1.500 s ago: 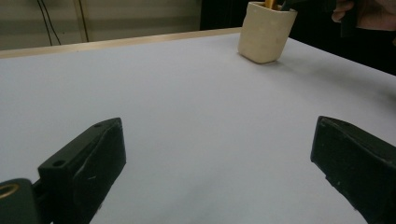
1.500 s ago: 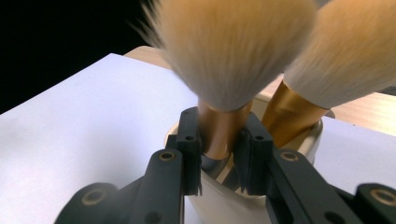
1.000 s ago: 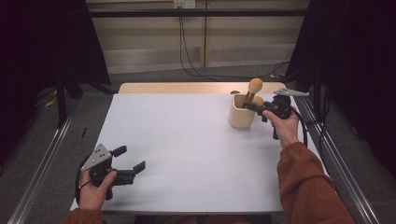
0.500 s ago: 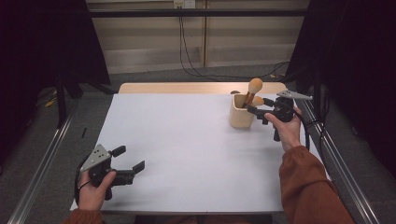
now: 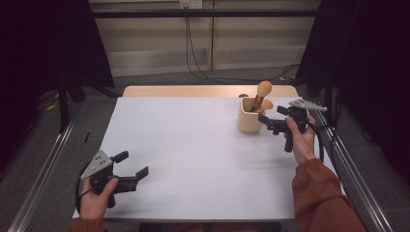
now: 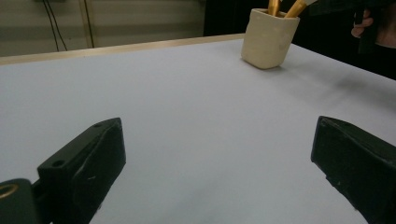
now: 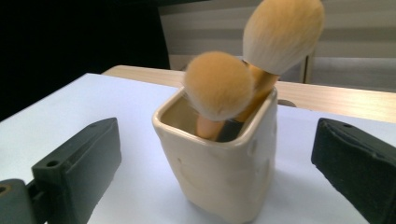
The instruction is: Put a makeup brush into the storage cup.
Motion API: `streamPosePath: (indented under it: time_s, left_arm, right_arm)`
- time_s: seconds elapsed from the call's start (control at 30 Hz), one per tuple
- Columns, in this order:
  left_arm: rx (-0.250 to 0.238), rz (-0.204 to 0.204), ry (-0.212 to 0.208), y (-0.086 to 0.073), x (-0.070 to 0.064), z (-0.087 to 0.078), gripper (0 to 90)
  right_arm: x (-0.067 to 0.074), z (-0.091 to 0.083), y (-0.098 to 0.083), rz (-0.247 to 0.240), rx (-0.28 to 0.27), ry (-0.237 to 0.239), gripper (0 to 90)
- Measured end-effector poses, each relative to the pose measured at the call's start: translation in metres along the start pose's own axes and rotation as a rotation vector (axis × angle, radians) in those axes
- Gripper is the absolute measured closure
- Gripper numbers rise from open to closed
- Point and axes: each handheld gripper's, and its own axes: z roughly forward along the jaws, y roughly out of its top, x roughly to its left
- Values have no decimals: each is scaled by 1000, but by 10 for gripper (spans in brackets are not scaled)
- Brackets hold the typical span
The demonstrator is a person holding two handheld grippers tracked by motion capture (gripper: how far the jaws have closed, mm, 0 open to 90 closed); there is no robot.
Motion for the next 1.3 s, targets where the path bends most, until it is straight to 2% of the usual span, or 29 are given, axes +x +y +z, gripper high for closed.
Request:
streamPosePath:
  time_s: [0.13,0.27,0.53,0.63,0.77,0.87,1.0,1.1,1.17,1.3]
  left_arm:
    - [-1,1,3,0,1,-1,32]
    - [-6,1,12,-1,1,-3,32]
    - [-10,-3,27,-1,1,-5,31]
    - [-11,0,29,-1,2,-6,32]
    - [-12,3,32,-1,2,-7,32]
    - [-16,-1,33,-1,2,-8,31]
    - [-15,3,37,-1,2,-7,31]
    - [-25,-3,37,0,2,-7,32]
    - [-29,-7,43,0,3,-8,31]
    - [-40,-7,57,0,2,-9,32]
  right_arm:
    - [3,-6,-2,-8,-6,-17,19]
    - [4,-11,-8,5,3,8,9]
    - [10,-21,-15,-11,-2,-15,9]
    - [11,-29,-17,-8,-37,-5,27]
    - [15,-38,-20,-35,-49,-22,13]
    - [18,-42,-23,-35,-56,-27,6]
    - [20,-48,-27,-45,-57,-39,9]
    - [22,-54,-30,-40,-54,-29,9]
    - [23,-58,-33,-57,-41,-35,8]
    - [24,-68,-38,-57,-46,-47,11]
